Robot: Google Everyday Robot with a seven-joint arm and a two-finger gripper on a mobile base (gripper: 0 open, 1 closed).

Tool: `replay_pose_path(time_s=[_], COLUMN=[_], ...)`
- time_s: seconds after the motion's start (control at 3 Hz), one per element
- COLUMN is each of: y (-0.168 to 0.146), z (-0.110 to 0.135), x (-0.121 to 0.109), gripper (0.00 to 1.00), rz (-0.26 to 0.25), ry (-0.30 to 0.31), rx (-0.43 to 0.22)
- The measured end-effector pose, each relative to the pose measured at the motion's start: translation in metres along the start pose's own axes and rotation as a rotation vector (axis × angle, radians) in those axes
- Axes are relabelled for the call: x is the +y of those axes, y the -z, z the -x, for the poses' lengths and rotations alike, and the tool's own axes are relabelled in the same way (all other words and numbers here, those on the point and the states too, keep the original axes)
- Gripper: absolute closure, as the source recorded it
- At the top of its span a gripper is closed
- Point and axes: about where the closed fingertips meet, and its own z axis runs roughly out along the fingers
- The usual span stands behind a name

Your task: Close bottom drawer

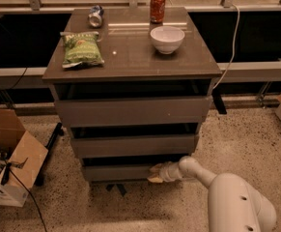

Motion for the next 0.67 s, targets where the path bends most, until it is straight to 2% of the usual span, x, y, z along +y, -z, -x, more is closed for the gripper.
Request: replay_pose_path(time_s=[0.33, 0.67], y=[-0.0021, -0.0022], z=[0.0005, 0.0005], x=[0.0021, 0.0022], gripper=[0.0, 0.0], rz=[0.004, 0.004], ry=[0.0, 0.0], rx=[-0.001, -0.001])
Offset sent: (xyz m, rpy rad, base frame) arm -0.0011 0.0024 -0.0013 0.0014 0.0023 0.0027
